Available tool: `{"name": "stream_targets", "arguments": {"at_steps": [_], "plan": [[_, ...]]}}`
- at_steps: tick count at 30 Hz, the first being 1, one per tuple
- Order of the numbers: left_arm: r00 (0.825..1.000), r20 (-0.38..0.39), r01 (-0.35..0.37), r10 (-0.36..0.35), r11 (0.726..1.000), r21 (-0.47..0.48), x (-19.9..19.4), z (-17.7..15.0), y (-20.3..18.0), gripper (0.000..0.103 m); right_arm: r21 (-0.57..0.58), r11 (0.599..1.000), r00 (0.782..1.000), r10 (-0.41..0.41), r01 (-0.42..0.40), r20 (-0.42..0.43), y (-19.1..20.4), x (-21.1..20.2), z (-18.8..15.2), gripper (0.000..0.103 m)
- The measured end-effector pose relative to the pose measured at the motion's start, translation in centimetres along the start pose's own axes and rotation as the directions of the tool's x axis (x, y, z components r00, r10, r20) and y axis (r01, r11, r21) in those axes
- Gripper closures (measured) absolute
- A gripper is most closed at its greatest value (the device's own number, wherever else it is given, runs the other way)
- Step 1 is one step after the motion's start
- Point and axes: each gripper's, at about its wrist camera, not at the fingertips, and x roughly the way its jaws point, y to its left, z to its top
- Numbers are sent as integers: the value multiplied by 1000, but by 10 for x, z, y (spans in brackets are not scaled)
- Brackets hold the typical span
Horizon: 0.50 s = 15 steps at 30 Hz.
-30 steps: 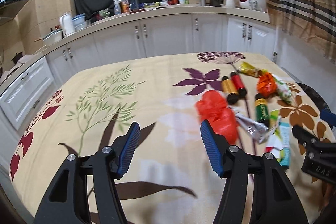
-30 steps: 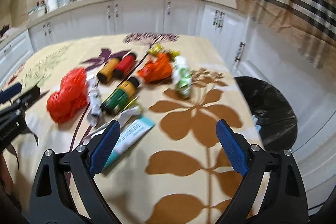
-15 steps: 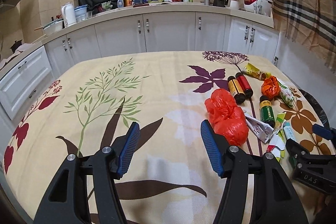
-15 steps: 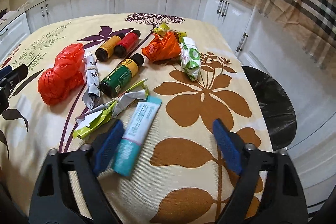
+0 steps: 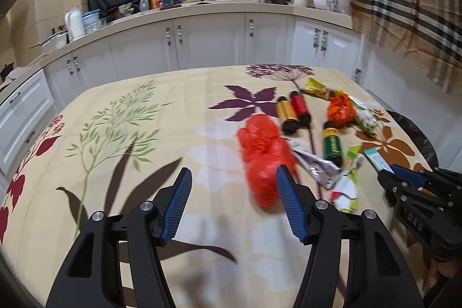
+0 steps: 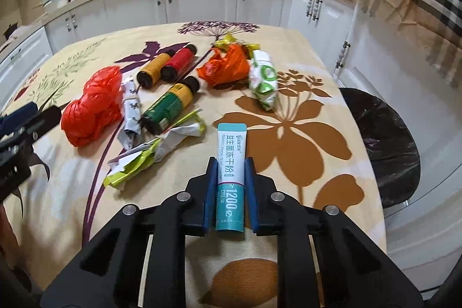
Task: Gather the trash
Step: 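Grasp the teal toothpaste tube with the right tool, then carry the teal tube over the bin with the right tool while the left tool grasps a yellow-green wrapper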
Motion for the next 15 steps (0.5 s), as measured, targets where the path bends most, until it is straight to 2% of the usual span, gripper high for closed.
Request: {"name": "stream_targets", "arguments": {"at_steps": [10, 15], "plan": [[994, -19, 110, -109, 992, 63, 1, 0, -45, 44, 52, 998, 999, -36, 34, 33, -34, -9, -3, 85], [988, -68, 148, -141, 983, 107, 12, -3, -69, 44, 69, 997, 998, -36, 33, 46, -46, -12, -6, 85]]}}
